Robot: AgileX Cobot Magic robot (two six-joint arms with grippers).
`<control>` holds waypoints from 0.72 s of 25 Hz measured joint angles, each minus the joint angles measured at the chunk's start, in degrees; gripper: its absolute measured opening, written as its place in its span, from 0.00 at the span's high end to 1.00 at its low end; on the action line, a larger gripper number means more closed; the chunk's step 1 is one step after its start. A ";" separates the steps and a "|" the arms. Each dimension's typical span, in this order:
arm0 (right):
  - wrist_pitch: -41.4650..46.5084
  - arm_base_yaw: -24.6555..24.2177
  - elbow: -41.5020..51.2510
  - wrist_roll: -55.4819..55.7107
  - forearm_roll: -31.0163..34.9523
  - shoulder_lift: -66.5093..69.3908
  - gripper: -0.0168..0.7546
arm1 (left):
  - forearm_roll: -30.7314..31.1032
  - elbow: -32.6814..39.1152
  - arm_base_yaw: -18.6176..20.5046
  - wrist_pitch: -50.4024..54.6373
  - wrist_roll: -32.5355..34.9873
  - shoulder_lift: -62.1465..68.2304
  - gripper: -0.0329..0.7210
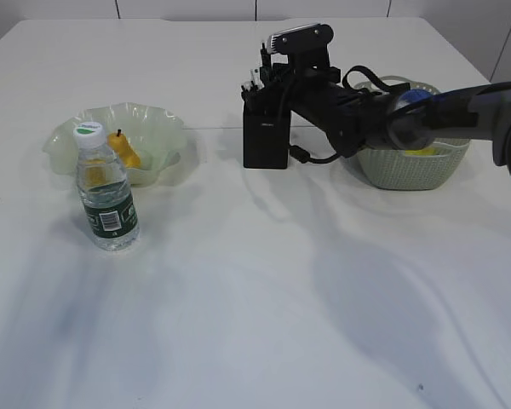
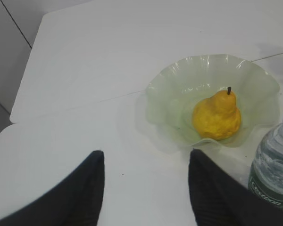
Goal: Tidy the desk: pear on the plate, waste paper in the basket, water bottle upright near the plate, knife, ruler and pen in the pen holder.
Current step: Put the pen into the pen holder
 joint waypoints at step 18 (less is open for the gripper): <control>0.69 0.13 -0.02 0.00 0.00 -0.20 0.68 | 0.00 0.00 0.00 -1.54 0.00 0.00 0.42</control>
